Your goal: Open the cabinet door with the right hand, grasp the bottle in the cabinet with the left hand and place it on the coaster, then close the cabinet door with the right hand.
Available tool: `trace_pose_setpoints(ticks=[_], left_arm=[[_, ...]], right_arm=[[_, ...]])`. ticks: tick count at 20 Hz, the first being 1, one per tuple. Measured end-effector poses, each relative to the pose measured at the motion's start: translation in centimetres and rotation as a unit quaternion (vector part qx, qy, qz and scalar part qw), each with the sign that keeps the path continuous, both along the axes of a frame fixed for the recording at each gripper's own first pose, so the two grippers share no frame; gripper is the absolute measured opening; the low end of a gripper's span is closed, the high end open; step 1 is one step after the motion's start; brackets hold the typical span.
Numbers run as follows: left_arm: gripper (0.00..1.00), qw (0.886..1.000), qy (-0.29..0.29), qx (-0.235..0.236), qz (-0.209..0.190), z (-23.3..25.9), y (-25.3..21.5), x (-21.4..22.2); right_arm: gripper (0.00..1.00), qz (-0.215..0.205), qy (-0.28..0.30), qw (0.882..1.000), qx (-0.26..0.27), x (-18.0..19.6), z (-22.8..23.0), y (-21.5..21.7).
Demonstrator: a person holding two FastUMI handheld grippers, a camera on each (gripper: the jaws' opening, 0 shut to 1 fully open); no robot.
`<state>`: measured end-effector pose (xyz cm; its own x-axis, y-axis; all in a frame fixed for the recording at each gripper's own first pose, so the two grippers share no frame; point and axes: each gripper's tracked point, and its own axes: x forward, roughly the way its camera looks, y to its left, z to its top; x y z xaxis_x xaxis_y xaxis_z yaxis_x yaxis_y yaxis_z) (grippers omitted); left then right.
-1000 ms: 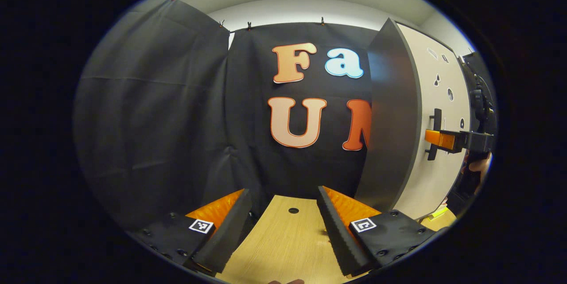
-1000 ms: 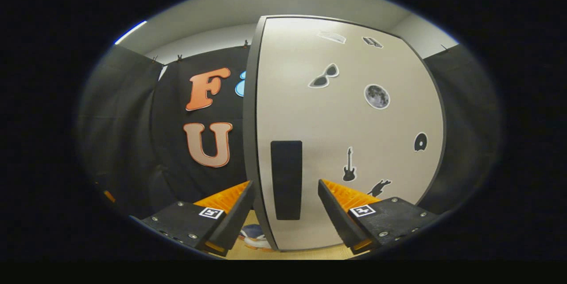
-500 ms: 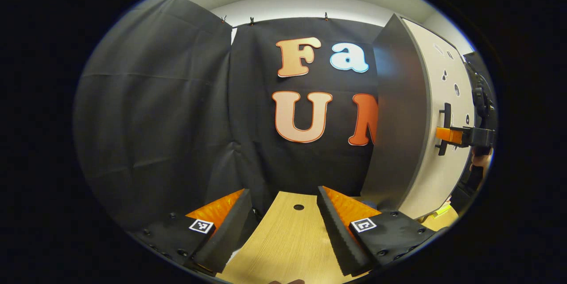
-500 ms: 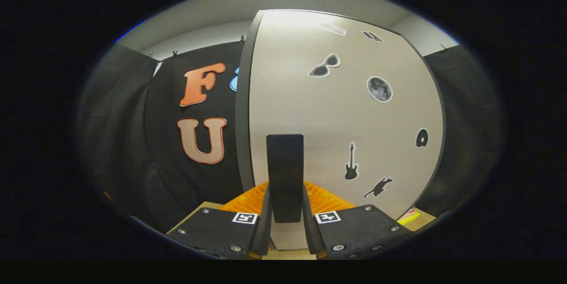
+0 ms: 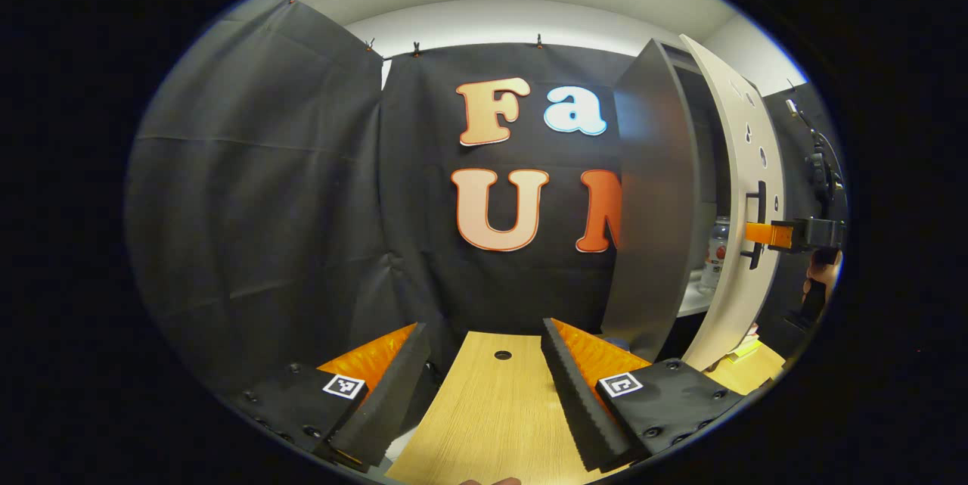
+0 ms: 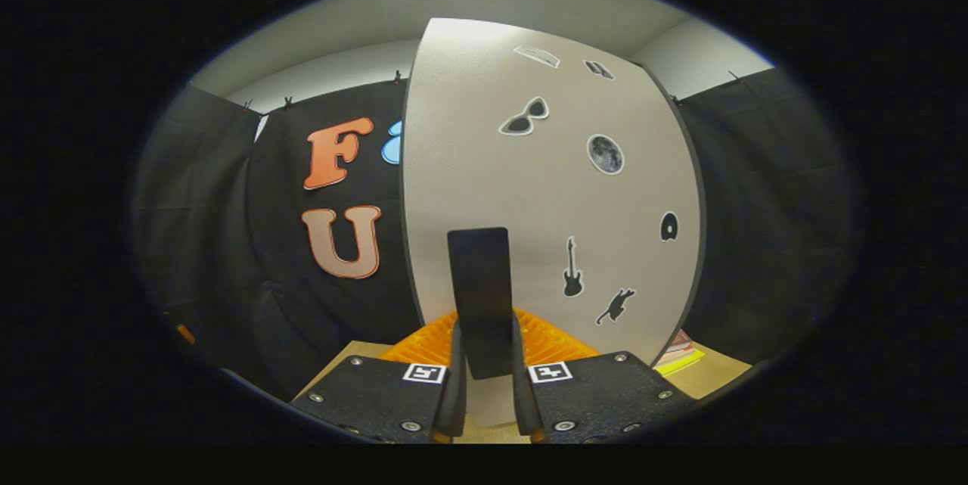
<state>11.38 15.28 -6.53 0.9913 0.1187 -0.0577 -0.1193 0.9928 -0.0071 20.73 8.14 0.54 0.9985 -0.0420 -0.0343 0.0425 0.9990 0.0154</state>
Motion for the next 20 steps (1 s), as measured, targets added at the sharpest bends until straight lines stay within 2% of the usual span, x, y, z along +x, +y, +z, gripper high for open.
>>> trace_pose_setpoints(ticks=[1,3,4,7,8,9,11,12,13,16,17,18,19,20], left_arm=[[0.95,1.0,0.001,0.001,-0.006,0.1,-0.2,-0.1],[0.99,1.0,0.005,0.001,-0.016,0.0,-0.8,-0.8],[0.94,1.0,0.004,0.002,-0.022,0.1,-1.5,-1.3],[0.94,1.0,-0.006,0.016,-0.024,1.1,-4.5,-3.0],[0.96,0.999,-0.006,0.019,-0.025,1.2,-5.2,-3.4],[0.99,0.999,-0.008,0.02,-0.026,1.5,-6.2,-4.0],[0.98,0.999,-0.01,0.025,-0.021,2.2,-8.3,-5.0],[0.97,0.999,-0.007,0.025,-0.02,2.1,-9.9,-5.8],[0.99,1.0,-0.004,0.026,-0.018,1.9,-11.2,-6.2],[0.94,1.0,-0.003,0.02,-0.015,1.7,-14.8,-7.9],[0.99,1.0,0.0,0.014,-0.016,1.5,-16.2,-8.4],[0.94,1.0,0.004,0.012,-0.016,1.2,-17.6,-8.9],[0.99,1.0,0.009,0.012,-0.013,1.0,-18.7,-9.5],[0.98,1.0,0.01,0.011,-0.012,0.9,-19.7,-9.8]], right_arm=[[0.25,-0.003,0.003,1.0,0.003,-0.8,0.1,-0.4],[0.19,-0.005,0.006,1.0,0.007,-3.1,0.0,-1.8],[0.22,-0.007,0.005,1.0,0.009,-4.5,-0.1,-2.9],[0.21,-0.002,0.0,1.0,0.02,-7.8,-0.2,-4.8],[0.24,0.001,0.0,1.0,0.022,-8.7,-0.3,-5.5],[0.22,0.006,0.0,1.0,0.025,-9.5,-0.3,-6.1],[0.19,0.02,0.002,0.999,0.031,-10.9,-0.3,-7.2],[0.22,0.028,0.005,0.999,0.038,-11.5,-0.2,-7.7],[0.21,0.037,0.006,0.998,0.042,-12.3,-0.1,-8.4],[0.21,0.061,0.004,0.997,0.036,-12.7,0.1,-9.0],[0.21,0.068,0.002,0.997,0.034,-12.9,0.2,-9.3],[0.19,0.073,0.001,0.997,0.036,-13.0,0.2,-9.9],[0.21,0.076,-0.001,0.996,0.038,-13.2,0.2,-10.3],[0.24,0.078,-0.002,0.996,0.039,-13.4,0.3,-10.8]])
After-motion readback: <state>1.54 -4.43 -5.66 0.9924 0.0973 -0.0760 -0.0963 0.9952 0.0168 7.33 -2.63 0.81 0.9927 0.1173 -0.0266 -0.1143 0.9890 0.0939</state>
